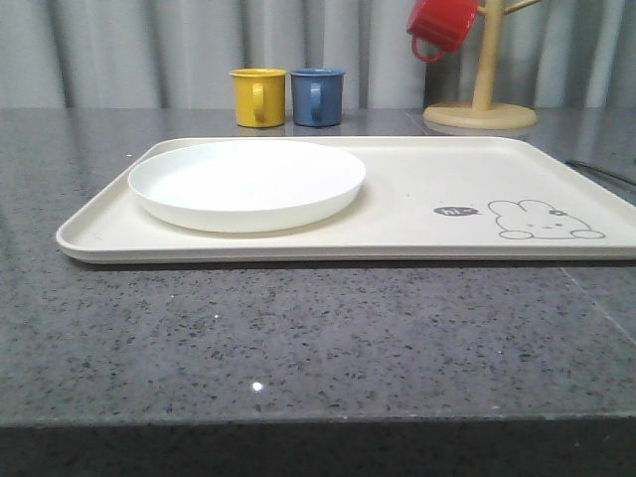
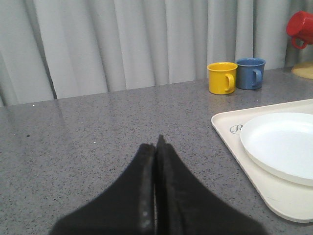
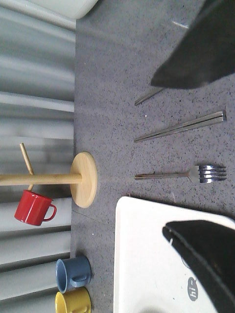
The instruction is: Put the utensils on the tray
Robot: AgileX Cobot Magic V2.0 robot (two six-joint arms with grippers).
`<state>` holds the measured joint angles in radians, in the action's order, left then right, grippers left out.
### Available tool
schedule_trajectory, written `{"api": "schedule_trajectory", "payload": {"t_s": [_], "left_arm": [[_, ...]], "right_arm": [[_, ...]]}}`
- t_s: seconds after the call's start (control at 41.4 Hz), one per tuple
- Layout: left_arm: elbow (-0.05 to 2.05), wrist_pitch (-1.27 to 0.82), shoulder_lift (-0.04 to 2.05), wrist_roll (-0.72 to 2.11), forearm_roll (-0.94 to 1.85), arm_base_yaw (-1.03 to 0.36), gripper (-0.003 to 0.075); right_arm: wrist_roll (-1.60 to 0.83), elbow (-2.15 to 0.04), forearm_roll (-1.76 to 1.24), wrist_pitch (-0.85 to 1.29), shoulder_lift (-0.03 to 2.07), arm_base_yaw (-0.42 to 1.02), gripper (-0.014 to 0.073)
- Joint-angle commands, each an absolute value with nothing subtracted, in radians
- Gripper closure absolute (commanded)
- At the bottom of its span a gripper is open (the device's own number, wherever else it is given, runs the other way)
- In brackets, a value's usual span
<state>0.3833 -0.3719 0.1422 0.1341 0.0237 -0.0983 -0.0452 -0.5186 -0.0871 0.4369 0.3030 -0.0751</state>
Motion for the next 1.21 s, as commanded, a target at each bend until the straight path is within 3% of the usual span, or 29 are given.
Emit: {"api": "schedule_trajectory", "payload": {"t_s": [0.0, 0.073, 0.387, 0.701, 0.967, 1.185], "left_arm": [[0.409, -0.289, 0.153, 0.123, 0.031, -0.096, 0.0739], [0.409, -0.289, 0.153, 0.123, 0.031, -0.096, 0.0739], [0.409, -0.289, 0.153, 0.123, 0.031, -0.096, 0.0739], [0.409, -0.289, 0.153, 0.123, 0.031, -0.096, 0.0739], [0.409, -0.289, 0.153, 0.123, 0.031, -0.096, 0.0739], [0.409, -0.289, 0.153, 0.123, 0.031, -0.096, 0.0739]], "right_arm": [[-0.049, -0.556, -0.087, 0.355, 0.336, -0.077, 0.0152], [-0.049, -0.573, -0.087, 0.368, 0.383, -0.077, 0.0203], [-0.088, -0.831, -0.087, 0.668, 0.83, -0.077, 0.0202], [-0.136, -1.06, -0.087, 0.759, 1.201, -0.077, 0.0202], [-0.139, -1.22, -0.099, 0.87, 1.43, -0.077, 0.0277], [-0.15, -1.305, -0.107, 0.906, 1.542, -0.064, 0.0277]]}}
